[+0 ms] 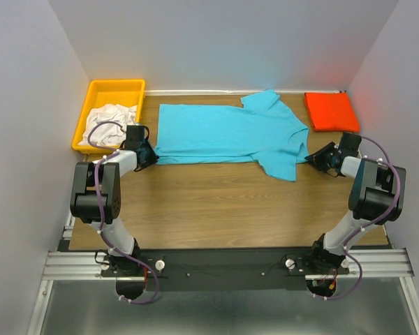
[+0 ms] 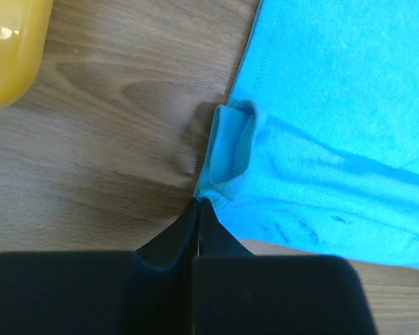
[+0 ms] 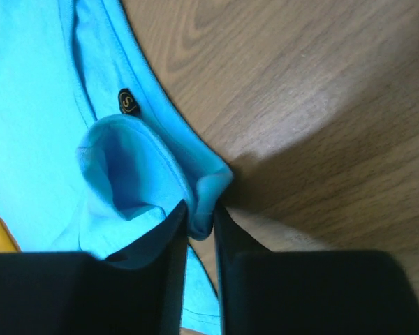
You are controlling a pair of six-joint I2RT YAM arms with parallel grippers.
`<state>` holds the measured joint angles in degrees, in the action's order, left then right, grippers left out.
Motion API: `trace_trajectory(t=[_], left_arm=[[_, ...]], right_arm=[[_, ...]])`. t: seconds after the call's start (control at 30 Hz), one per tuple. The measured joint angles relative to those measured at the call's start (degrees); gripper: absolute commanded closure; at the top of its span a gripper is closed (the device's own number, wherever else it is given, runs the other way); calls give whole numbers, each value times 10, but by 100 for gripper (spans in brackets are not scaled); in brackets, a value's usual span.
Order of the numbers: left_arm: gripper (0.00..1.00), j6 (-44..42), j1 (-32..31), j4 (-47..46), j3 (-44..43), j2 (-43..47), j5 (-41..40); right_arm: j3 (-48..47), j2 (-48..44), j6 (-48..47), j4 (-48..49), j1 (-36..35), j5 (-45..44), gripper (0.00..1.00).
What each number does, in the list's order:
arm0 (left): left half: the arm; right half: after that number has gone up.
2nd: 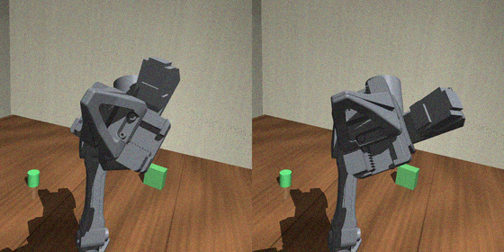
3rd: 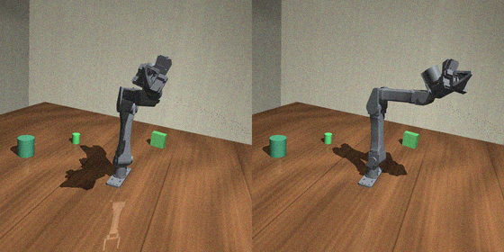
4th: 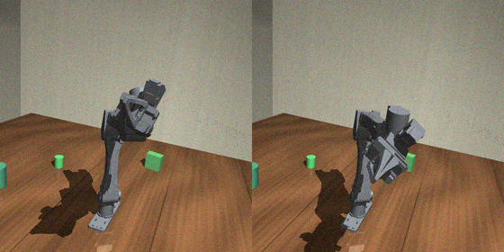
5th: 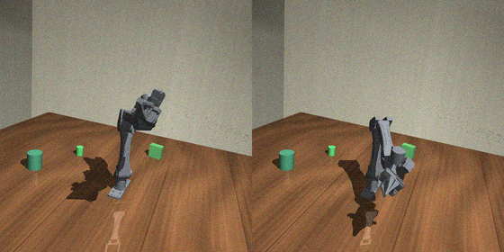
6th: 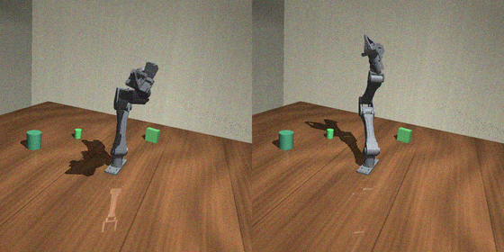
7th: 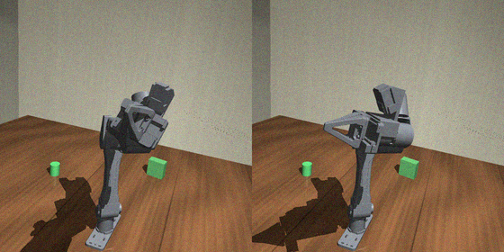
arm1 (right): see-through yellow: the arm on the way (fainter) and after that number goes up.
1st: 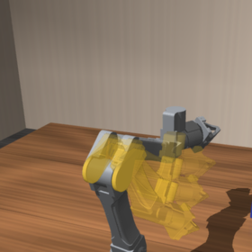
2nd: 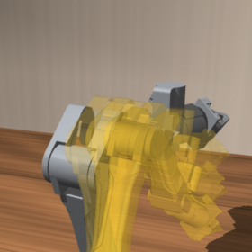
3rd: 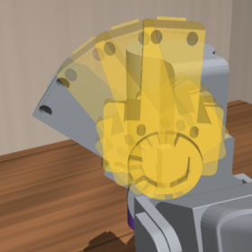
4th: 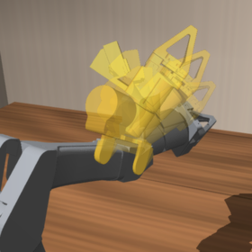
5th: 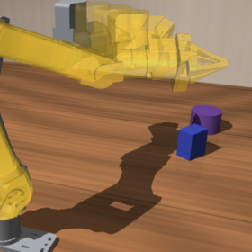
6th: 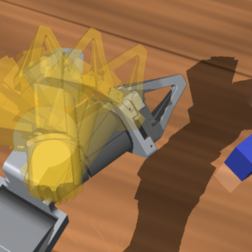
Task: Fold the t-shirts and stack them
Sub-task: Fold the tshirt
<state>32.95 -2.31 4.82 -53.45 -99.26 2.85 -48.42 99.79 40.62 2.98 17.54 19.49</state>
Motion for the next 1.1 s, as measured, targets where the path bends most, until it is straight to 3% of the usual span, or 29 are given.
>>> trace_trajectory(t=[0.03,0.17,0.43,0.5,0.53,0.63,0.67,0.77,0.93,1.1], left_arm=[[100,0,0,0,0,0,0],[100,-3,0,2,0,0,0],[100,-16,18,19,47,47,-7],[100,-19,26,27,62,64,-7],[99,-21,27,33,68,72,-8],[72,-25,28,47,82,91,-8],[58,-28,28,52,85,96,-8],[42,-30,29,61,93,116,-7],[39,-31,31,76,103,150,-9],[33,-31,31,87,108,202,-23]], right_arm=[[1,0,0,0,0,-1,83],[15,-1,2,2,4,-6,94],[64,-64,-5,-46,24,-24,98],[73,-84,-17,-75,24,-28,93],[75,-94,-22,-92,24,-30,84],[75,-111,-40,-126,24,-37,63],[75,-118,-45,-138,24,-38,59],[71,-136,-69,-171,21,-54,50],[50,-168,-91,-216,-10,-94,39],[30,-236,-107,-250,-66,-137,37]])
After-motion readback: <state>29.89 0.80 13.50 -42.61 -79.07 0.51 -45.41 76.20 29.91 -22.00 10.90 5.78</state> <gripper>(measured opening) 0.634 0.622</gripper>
